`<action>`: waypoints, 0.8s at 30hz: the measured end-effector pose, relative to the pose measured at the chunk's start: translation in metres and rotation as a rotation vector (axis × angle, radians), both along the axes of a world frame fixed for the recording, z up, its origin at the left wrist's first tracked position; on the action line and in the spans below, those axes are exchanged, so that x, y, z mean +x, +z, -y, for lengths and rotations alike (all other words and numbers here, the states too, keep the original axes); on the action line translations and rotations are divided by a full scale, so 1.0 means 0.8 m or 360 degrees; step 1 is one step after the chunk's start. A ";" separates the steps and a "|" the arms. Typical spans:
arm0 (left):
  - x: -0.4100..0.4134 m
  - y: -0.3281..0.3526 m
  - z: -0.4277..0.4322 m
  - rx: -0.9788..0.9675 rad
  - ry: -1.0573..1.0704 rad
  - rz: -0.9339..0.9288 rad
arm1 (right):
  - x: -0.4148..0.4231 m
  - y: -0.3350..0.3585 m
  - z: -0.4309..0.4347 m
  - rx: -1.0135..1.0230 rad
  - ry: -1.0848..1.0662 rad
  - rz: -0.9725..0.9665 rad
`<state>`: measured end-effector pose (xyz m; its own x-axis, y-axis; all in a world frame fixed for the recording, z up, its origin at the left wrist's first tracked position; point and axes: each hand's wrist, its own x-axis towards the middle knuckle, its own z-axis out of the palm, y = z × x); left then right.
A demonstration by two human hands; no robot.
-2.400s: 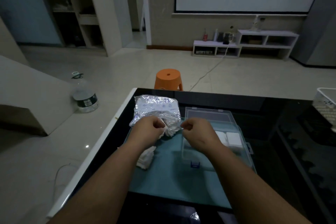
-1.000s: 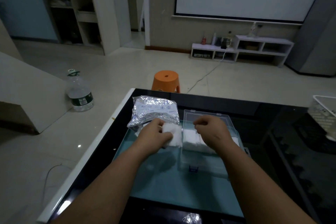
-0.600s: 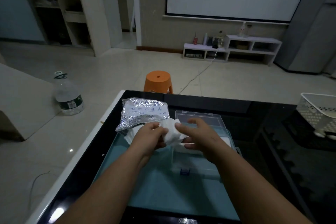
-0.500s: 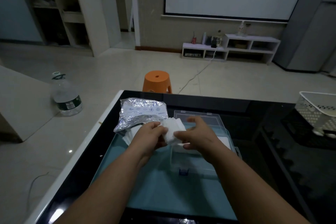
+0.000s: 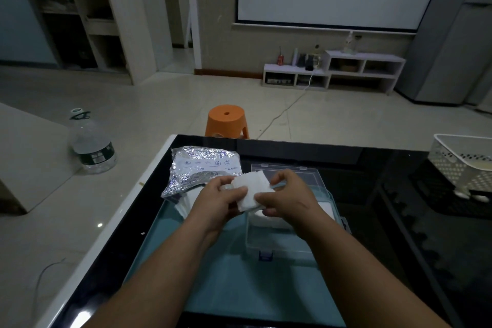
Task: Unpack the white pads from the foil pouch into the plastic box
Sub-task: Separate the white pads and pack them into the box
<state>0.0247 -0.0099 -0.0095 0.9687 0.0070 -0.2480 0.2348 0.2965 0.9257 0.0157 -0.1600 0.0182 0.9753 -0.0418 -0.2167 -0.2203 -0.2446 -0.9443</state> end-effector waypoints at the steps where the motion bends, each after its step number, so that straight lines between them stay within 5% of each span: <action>1: 0.000 0.000 0.001 -0.0112 -0.0009 -0.0018 | 0.000 0.002 -0.001 0.0077 -0.0018 -0.0012; 9: -0.010 0.008 0.002 -0.0756 -0.0086 -0.0147 | -0.015 0.016 -0.014 0.0476 0.0048 -0.0153; 13: -0.008 0.009 0.002 -0.0742 -0.0059 -0.0196 | -0.016 0.016 -0.019 0.0542 0.0078 -0.0136; 18: -0.005 0.004 0.002 -0.0745 -0.0063 -0.0167 | -0.012 0.012 -0.015 0.0117 0.0034 -0.0039; 24: -0.009 0.007 0.005 -0.0688 -0.0099 -0.0130 | -0.015 0.015 -0.014 0.0170 0.0105 -0.0103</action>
